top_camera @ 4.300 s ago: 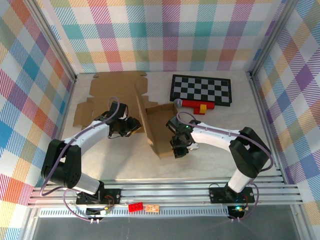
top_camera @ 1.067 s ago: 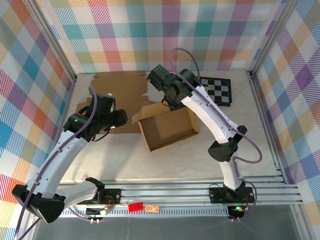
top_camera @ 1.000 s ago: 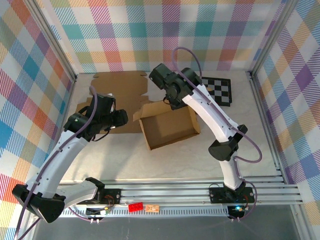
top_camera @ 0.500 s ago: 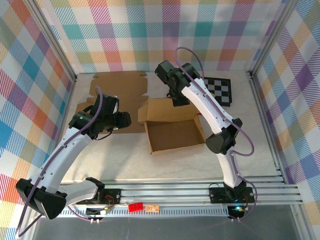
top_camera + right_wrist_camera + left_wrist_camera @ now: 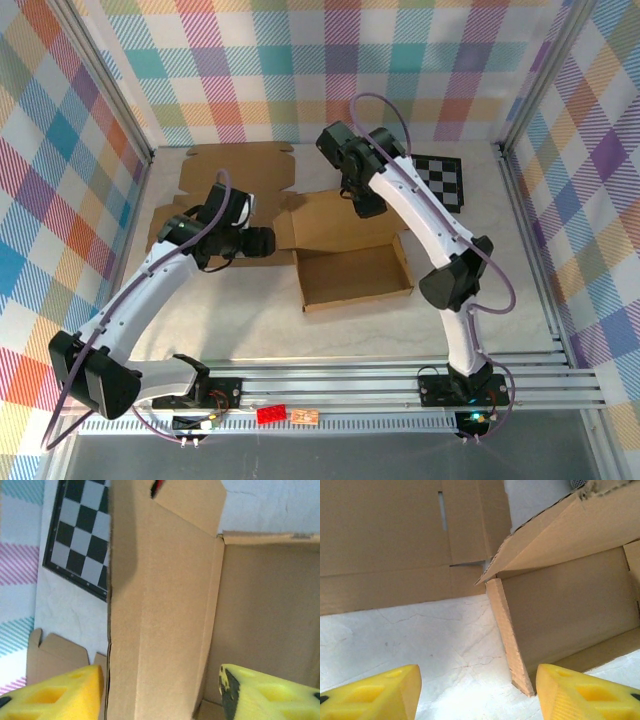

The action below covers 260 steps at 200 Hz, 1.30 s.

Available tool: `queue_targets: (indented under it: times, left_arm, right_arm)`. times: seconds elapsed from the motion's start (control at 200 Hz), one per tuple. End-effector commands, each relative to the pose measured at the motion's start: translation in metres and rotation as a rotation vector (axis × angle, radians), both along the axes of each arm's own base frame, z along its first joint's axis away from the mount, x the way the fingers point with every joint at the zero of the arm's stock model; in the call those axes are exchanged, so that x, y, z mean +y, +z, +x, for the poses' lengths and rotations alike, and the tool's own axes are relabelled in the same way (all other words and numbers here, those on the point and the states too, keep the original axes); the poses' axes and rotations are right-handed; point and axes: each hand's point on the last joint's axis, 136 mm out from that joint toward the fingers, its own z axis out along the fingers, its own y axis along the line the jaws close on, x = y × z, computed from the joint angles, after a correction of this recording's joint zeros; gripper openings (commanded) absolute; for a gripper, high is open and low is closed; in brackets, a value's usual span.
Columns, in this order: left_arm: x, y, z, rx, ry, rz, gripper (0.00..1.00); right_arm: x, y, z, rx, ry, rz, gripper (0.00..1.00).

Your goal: Fold the paper box

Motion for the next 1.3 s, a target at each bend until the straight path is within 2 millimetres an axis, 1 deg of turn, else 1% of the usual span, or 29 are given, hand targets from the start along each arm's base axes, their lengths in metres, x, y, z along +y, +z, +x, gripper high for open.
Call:
queue_targets:
  times: [0.0, 0.06, 0.165, 0.255, 0.265, 0.32, 0.375, 0.445, 0.515, 0.58, 0.605, 0.685, 0.755, 0.825, 0.905, 0.98, 1.1, 1.165, 1.295]
  left_arm:
    - [-0.004, 0.007, 0.011, -0.064, -0.077, 0.026, 0.62]
    - [-0.004, 0.01, 0.015, -0.086, -0.101, 0.033, 0.62]
    - [-0.002, 0.012, 0.02, -0.124, -0.153, 0.063, 0.63]
    - [0.0, 0.011, 0.027, -0.162, -0.204, 0.112, 0.65]
    - [0.0, 0.011, 0.028, -0.166, -0.207, 0.118, 0.65]
    - [0.002, 0.007, 0.039, -0.183, -0.21, 0.14, 0.66]
    - [0.005, 0.005, 0.055, -0.188, -0.19, 0.114, 0.66]
    - [0.006, 0.006, 0.076, -0.185, -0.165, 0.027, 0.66]
    - [-0.001, 0.006, 0.091, -0.178, -0.198, -0.052, 0.67]
    - [-0.01, 0.004, 0.1, -0.164, -0.241, -0.104, 0.67]
    - [-0.015, 0.005, 0.102, -0.161, -0.266, -0.13, 0.71]
    - [-0.03, 0.009, 0.105, -0.166, -0.324, -0.197, 0.73]
    - [-0.035, 0.01, 0.107, -0.175, -0.344, -0.225, 0.73]
    - [-0.036, 0.009, 0.107, -0.182, -0.345, -0.228, 0.73]
    - [-0.033, 0.009, 0.106, -0.188, -0.336, -0.218, 0.72]
    - [-0.03, 0.01, 0.103, -0.197, -0.328, -0.2, 0.71]
    - [-0.03, 0.009, 0.096, -0.197, -0.358, -0.193, 0.7]
    - [-0.032, 0.006, 0.094, -0.188, -0.378, -0.194, 0.7]
    - [-0.039, 0.002, 0.094, -0.183, -0.421, -0.204, 0.7]
  right_arm:
    - [-0.007, 0.056, 0.011, -0.176, 0.258, -0.079, 0.67]
    - [-0.01, 0.074, 0.015, -0.254, 0.376, -0.118, 0.69]
    - [-0.006, 0.099, 0.024, -0.42, 0.675, -0.142, 0.71]
    - [-0.013, 0.113, 0.017, -0.553, 0.91, -0.146, 0.72]
    - [-0.013, 0.118, 0.015, -0.576, 0.937, -0.148, 0.72]
    - [-0.02, 0.116, 0.007, -0.624, 1.07, -0.182, 0.75]
    - [-0.037, 0.108, -0.001, -0.611, 1.145, -0.216, 0.77]
    - [-0.062, 0.087, -0.003, -0.541, 1.197, -0.227, 0.79]
    - [-0.081, 0.067, -0.001, -0.512, 1.241, -0.183, 0.79]
    - [-0.098, 0.05, 0.007, -0.493, 1.248, -0.142, 0.79]
    - [-0.102, 0.046, 0.01, -0.5, 1.263, -0.119, 0.79]
    - [-0.105, 0.032, 0.016, -0.497, 1.329, -0.116, 0.78]
    - [-0.105, 0.019, 0.018, -0.466, 1.401, -0.144, 0.79]
    - [-0.105, 0.006, 0.017, -0.433, 1.456, -0.167, 0.78]
    - [-0.111, -0.009, 0.018, -0.391, 1.491, -0.213, 0.78]
    - [-0.118, -0.027, 0.02, -0.336, 1.505, -0.244, 0.77]
    - [-0.127, -0.052, 0.024, -0.256, 1.52, -0.275, 0.76]
    - [-0.13, -0.06, 0.028, -0.234, 1.523, -0.286, 0.76]
    - [-0.13, -0.068, 0.036, -0.223, 1.532, -0.28, 0.74]
